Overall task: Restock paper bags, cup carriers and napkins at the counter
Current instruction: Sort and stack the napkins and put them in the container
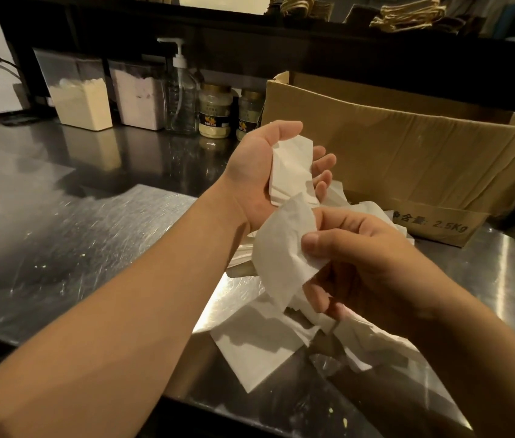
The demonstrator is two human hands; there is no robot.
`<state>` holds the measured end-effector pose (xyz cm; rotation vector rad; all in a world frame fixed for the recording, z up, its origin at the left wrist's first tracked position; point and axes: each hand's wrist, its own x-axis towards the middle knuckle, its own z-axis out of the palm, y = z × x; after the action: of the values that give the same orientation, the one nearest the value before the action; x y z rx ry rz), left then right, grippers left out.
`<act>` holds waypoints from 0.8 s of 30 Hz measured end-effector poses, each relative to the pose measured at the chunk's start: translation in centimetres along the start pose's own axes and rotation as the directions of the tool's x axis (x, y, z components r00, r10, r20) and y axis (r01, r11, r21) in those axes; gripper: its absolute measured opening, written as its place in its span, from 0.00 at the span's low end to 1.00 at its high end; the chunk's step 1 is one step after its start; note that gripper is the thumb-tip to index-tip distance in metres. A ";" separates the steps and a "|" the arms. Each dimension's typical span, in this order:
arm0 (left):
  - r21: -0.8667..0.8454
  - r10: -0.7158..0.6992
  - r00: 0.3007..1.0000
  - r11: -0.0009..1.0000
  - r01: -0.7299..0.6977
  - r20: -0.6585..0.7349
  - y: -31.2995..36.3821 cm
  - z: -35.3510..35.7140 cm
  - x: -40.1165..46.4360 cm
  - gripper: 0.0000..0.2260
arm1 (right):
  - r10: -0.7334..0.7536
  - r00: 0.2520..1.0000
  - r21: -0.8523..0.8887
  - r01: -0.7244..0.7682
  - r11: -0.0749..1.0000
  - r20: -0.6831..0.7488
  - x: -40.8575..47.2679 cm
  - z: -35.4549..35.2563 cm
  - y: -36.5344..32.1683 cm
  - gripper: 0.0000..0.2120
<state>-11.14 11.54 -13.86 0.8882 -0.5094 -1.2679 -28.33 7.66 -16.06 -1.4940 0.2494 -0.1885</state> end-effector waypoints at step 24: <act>-0.041 0.012 1.000 0.999 -0.013 -0.021 -0.2 -0.5 0.6 0.20 | 0.403 0.913 -0.097 -0.397 0.913 0.057 -0.1 1.6 0.1 0.11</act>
<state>-10.74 11.07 -14.37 0.8615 -0.4704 -1.2524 -27.97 9.26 -16.04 -1.4958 0.5014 0.2107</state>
